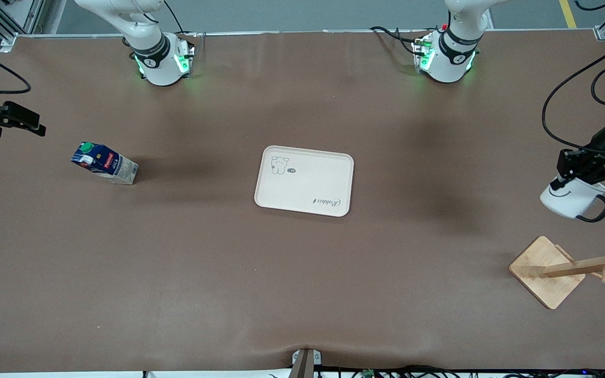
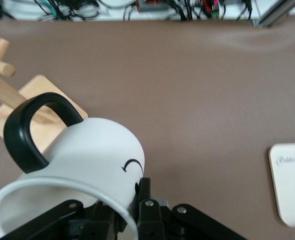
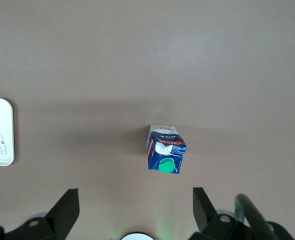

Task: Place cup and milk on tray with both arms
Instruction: 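Carry the mug to the tray while the right gripper reaches the milk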

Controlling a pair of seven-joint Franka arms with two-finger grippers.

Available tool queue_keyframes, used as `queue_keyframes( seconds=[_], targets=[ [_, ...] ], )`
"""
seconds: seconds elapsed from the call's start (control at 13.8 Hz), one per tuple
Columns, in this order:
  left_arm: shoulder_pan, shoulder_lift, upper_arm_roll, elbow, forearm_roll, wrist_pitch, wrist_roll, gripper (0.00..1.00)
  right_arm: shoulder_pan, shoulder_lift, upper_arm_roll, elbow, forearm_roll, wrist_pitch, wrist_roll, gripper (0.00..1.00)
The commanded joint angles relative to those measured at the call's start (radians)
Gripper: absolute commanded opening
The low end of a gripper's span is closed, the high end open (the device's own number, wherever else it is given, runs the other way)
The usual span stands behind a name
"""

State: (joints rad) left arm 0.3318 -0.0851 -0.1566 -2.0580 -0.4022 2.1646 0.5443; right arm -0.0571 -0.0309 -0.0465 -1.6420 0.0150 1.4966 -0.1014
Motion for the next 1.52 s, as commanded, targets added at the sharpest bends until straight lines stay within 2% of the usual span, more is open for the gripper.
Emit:
queue_keyframes(
  seconds=[0.0,0.29,0.58,0.72,0.87,1.09,1.23,1.45],
  targets=[
    [0.000,0.002,-0.082,0.062,0.107,-0.090,-0.143,0.00,-0.004,0.019,0.002,0.021,0.011,-0.016,-0.008,1.00],
    [-0.002,0.039,-0.308,0.078,0.264,-0.100,-0.448,0.00,0.000,0.094,0.002,0.024,0.006,-0.024,-0.001,1.00],
    [-0.037,0.177,-0.513,0.119,0.374,-0.104,-0.683,0.00,-0.006,0.094,0.002,0.028,0.000,-0.025,-0.009,1.00],
    [-0.152,0.261,-0.531,0.145,0.443,-0.108,-0.856,0.00,-0.001,0.095,0.000,0.024,0.006,-0.029,0.002,1.00],
    [-0.288,0.355,-0.531,0.157,0.448,-0.108,-1.002,0.00,-0.006,0.101,0.002,0.022,0.013,-0.048,0.002,1.00],
    [-0.462,0.531,-0.522,0.234,0.471,-0.108,-1.234,0.00,-0.007,0.132,0.002,0.017,0.013,-0.073,0.002,1.00],
    [-0.531,0.644,-0.517,0.309,0.584,-0.108,-1.357,0.00,-0.013,0.138,0.002,0.017,0.013,-0.076,0.002,1.00],
    [-0.577,0.734,-0.509,0.367,0.614,-0.108,-1.420,0.00,-0.033,0.203,-0.001,0.027,0.013,-0.064,0.000,1.00]
  ],
)
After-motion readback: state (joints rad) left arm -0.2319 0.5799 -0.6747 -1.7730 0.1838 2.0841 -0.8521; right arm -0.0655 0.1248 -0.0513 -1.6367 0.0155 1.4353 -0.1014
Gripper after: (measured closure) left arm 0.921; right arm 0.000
